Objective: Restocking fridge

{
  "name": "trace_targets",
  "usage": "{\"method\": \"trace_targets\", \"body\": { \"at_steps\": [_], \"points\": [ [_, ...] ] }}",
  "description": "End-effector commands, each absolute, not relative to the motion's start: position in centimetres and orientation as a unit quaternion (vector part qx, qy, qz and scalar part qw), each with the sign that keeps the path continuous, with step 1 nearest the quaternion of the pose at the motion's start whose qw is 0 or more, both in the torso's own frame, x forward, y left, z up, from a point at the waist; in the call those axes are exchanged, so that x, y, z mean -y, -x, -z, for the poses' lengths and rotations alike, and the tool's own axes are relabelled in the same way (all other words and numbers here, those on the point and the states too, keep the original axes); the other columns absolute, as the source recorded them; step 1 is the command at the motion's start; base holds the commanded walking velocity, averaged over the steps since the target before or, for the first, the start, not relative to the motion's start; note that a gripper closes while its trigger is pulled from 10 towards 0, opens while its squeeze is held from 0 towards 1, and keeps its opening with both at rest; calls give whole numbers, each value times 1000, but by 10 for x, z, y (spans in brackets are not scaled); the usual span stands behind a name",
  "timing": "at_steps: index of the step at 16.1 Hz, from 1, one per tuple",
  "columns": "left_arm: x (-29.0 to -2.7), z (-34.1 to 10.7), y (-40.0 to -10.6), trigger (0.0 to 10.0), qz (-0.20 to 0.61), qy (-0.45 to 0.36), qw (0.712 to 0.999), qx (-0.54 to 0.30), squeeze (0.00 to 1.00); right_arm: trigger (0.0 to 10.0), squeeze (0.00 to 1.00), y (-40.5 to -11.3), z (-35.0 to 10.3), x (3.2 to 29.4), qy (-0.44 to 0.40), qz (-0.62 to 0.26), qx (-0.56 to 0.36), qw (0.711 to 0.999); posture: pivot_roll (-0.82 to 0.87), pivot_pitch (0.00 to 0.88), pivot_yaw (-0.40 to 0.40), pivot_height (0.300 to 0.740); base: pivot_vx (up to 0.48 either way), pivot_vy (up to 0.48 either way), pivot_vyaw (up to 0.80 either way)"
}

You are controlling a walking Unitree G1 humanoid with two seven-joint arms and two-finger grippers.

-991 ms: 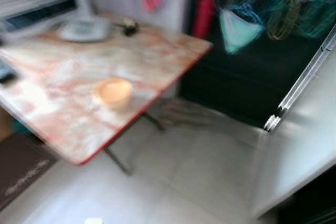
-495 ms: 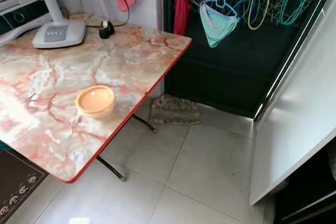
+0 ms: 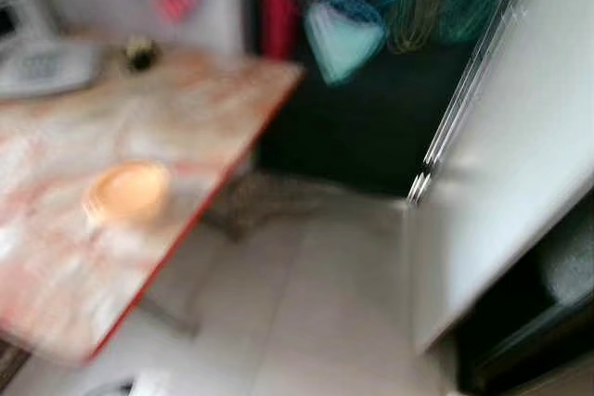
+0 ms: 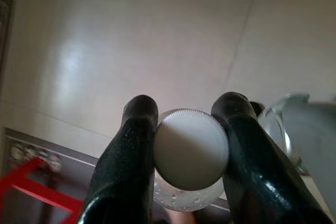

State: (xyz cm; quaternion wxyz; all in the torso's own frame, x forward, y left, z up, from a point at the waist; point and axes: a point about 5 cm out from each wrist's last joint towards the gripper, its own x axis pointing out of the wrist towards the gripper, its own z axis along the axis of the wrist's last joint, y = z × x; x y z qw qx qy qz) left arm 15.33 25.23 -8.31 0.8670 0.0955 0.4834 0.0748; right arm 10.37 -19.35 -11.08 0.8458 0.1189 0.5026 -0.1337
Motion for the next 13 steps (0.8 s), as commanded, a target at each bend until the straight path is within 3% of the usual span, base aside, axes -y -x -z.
{"method": "trace_targets", "body": {
  "at_steps": [1, 4, 9, 13],
  "points": [
    [-252, 83, -155, 10000, -68, -90, 867, -485, 0, 10000, 0, -101, 111, 199, -116, 142, -503, 844, 131, 0, 11, 740, 0, -300, -800],
    [-257, 83, -150, 10000, -74, -86, 864, -490, 0, 10000, 0, -102, 111, 199, -117, 143, -503, 844, 132, 0, 10, 740, 0, 0, -800],
    [-233, 89, -154, 10000, -68, -73, 867, -489, 0, 10000, 0, -102, 111, 199, -118, 142, -502, 845, 132, 0, 12, 740, 0, 0, -800],
    [-248, 82, -160, 10000, -76, -78, 868, -485, 0, 10000, 0, -102, 111, 198, -118, 142, -503, 844, 130, 0, 14, 740, 0, 0, -800]
  ]
}}
